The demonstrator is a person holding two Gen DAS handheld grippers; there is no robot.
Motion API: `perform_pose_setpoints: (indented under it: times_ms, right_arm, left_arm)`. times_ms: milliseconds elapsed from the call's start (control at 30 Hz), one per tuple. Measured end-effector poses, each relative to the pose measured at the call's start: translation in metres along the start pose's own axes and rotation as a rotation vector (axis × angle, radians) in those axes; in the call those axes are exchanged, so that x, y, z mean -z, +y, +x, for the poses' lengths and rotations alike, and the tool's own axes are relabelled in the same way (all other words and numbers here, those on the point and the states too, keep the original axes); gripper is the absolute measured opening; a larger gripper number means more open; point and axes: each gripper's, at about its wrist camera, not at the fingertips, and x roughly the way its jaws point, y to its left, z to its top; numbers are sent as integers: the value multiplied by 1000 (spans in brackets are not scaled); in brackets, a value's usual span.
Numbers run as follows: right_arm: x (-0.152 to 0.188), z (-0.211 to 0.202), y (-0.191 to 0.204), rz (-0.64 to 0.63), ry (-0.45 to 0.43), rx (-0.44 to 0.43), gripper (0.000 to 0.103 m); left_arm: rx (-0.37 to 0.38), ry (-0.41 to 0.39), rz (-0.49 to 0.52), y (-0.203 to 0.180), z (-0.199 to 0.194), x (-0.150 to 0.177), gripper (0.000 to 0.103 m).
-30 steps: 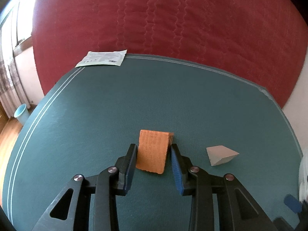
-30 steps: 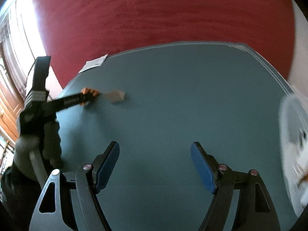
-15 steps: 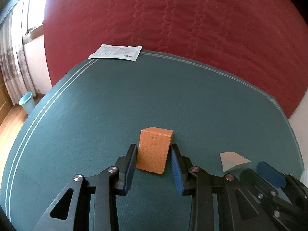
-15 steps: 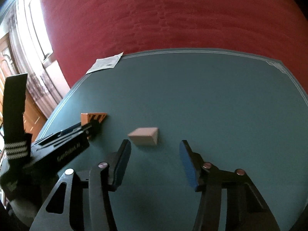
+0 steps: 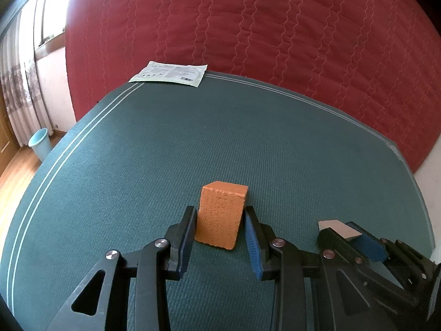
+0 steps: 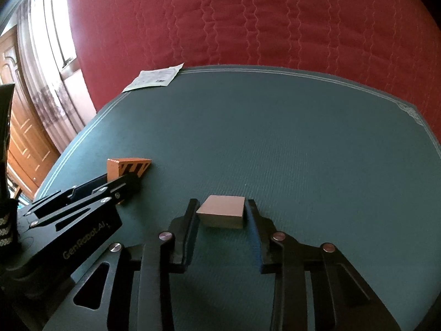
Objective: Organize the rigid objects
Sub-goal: 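Grasp the small beige triangular block with the right gripper while the left holds the orange block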
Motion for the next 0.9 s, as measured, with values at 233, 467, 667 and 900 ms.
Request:
perform_pose_setpoints:
  times_ms: [233, 467, 667, 900]
  right_arm:
    - [6, -4, 0, -4, 0, 33, 33]
    - [29, -28, -10, 32, -7, 34, 33]
    - [52, -56, -15, 69, -24, 20, 33]
    - [79, -84, -29, 156, -38, 17, 33]
  left_arm:
    - [3, -1, 2, 1, 2, -1, 37]
    - [42, -12, -6, 2, 0, -1, 33]
    - [156, -16, -12, 0, -6, -1, 32]
    - [274, -55, 38, -18, -21, 1, 32]
